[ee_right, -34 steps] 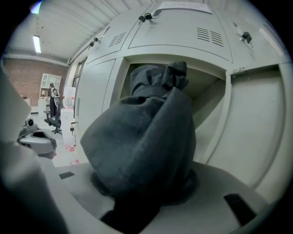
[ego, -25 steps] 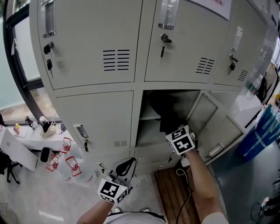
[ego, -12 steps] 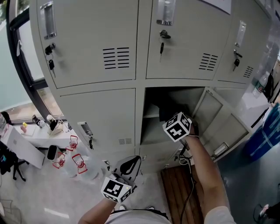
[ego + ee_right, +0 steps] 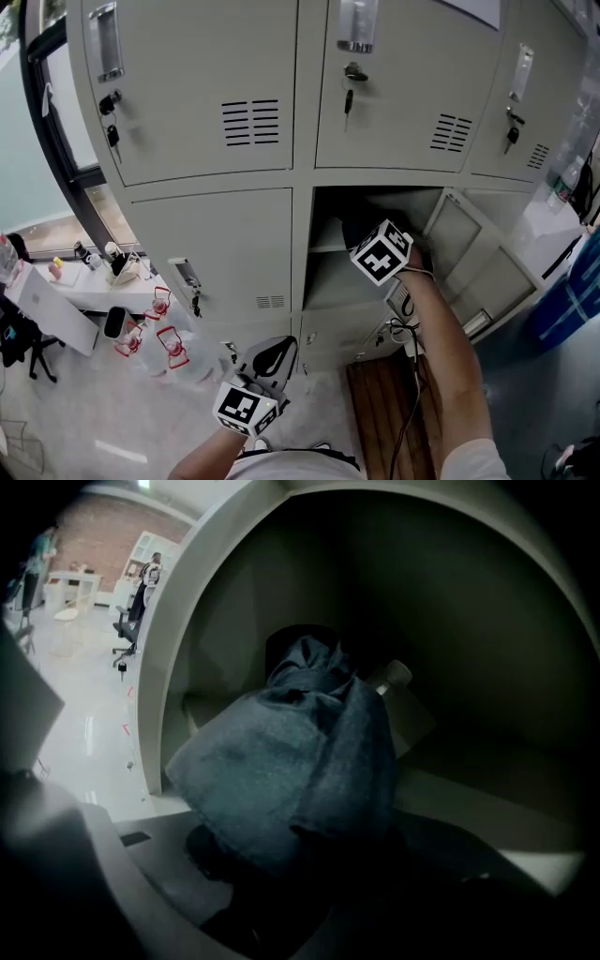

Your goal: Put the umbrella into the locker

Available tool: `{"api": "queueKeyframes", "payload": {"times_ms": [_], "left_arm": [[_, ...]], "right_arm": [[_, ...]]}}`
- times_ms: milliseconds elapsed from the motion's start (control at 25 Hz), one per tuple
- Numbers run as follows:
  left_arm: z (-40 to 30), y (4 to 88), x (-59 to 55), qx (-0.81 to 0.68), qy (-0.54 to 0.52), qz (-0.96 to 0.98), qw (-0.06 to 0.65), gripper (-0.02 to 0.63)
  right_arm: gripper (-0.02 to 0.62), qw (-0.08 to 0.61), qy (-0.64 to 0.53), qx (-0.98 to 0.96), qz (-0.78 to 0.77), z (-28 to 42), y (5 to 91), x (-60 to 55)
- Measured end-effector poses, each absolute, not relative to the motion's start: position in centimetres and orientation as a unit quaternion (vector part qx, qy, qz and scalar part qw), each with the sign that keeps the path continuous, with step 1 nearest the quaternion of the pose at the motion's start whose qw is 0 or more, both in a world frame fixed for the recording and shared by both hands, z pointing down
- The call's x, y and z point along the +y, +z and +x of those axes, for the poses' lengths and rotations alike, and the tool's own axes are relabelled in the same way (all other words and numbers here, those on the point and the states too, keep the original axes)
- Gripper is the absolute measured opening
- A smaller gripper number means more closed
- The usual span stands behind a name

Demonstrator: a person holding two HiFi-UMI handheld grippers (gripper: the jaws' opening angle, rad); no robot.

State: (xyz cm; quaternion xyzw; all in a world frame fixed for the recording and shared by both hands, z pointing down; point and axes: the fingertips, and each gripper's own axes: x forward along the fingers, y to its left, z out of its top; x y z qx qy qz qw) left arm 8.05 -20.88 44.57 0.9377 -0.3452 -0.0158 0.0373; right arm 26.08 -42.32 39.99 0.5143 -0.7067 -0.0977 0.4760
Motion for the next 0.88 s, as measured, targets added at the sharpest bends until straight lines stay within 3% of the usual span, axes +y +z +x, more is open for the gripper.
{"api": "queueKeyframes", "payload": {"times_ms": [240,640,880], "left_arm": [[6.9,44.5,-21.1,-0.364,-0.016,0.930,0.040,0.022],[5.9,45.9,-21.5,-0.380,-0.009,0.923,0.057,0.021],[4.5,46.5,-22.2,-0.402,-0.009,0.913,0.067,0.021]], "right_arm": [[0.210,0.544,-0.150,-0.670,0.482,25.7,40.7,-44.4],[0.225,0.584,-0.229,-0.611,0.483,25.5,40.8,-46.9],[0.283,0.617,-0.246,-0.580,0.472,26.0,40.5,-47.7]]}}
